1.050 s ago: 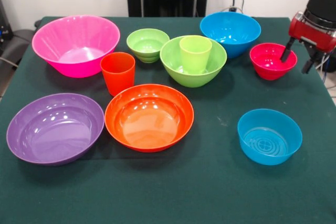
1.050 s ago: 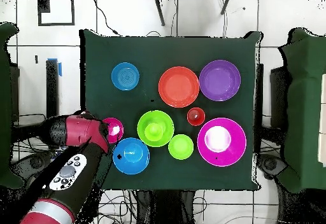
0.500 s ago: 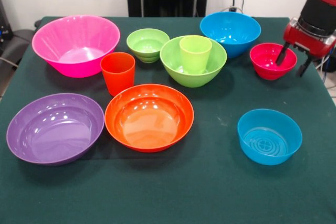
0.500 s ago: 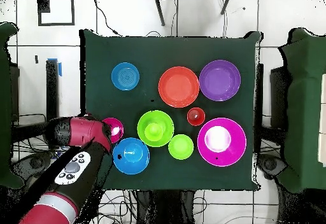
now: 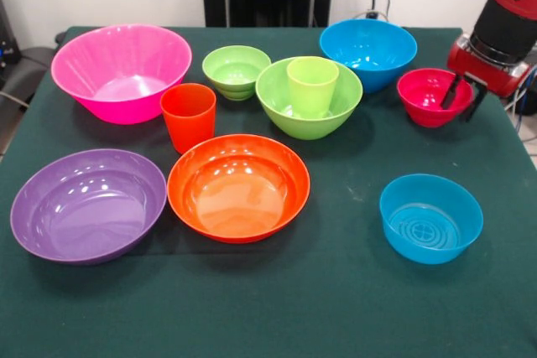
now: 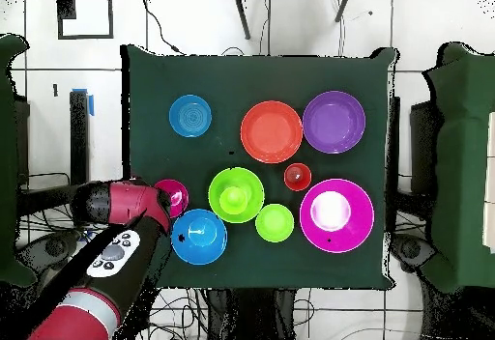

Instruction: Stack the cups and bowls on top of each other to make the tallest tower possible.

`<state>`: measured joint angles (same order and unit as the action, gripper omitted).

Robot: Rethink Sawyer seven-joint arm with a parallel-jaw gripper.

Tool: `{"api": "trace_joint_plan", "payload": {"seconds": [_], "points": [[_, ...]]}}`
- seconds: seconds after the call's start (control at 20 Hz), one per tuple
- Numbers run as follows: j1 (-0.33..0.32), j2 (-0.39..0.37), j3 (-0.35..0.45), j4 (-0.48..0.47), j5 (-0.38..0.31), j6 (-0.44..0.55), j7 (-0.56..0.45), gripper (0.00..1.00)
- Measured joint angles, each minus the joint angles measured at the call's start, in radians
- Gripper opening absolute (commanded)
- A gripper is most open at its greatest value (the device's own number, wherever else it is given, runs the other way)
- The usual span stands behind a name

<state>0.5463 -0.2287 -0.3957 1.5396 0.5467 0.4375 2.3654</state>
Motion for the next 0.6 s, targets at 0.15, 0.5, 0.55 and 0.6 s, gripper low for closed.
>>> {"api": "trace_joint_plan", "payload": {"seconds": [0.15,0.5,0.55,0.6], "points": [[-0.005,-0.012,0.001,0.011,-0.001,-0.006,0.0,0.0],[-0.043,-0.077,0.003,0.057,-0.001,-0.002,0.0,0.0],[-0.048,-0.087,0.003,0.058,-0.001,0.007,0.0,0.0],[-0.053,-0.098,0.003,0.059,-0.001,0.017,0.0,0.0]]}}
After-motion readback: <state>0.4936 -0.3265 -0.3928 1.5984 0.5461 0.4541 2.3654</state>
